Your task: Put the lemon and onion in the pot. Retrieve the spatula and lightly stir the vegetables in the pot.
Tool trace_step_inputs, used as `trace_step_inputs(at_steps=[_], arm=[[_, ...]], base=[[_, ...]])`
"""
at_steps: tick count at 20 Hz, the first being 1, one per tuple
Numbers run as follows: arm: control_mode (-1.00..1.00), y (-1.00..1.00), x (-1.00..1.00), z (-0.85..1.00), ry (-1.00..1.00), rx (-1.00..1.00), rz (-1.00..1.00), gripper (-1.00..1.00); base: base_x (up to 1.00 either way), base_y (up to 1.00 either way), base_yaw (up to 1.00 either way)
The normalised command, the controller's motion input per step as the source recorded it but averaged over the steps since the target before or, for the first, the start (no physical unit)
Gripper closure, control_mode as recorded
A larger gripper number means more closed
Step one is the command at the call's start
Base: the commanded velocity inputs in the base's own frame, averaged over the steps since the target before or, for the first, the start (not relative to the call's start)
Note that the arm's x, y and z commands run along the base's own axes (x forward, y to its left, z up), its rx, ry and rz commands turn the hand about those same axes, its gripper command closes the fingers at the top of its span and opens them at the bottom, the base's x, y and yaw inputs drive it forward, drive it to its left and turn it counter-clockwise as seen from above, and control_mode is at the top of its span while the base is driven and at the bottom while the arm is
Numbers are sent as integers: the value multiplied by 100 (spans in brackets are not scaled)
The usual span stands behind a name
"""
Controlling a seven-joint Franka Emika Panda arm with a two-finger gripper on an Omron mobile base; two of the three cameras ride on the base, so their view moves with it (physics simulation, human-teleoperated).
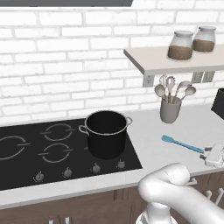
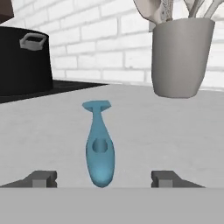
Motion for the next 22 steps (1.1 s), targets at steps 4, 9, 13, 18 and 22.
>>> trace_step_inputs(at_steps=[4,9,13,18,22], arm=[[-100,-1,28,-27,-8,-3,-1,-100],[-100,0,15,-49,-1,-1,0,-100],[-100,8,3,-52,0,0,0,-100],[-100,26,0,-38,0,0,0,-100],[-100,41,0,-17,0,0,2,-100]], base=[[0,0,0],[0,0,0],[0,0,0],[0,0,0],[0,0,0]])
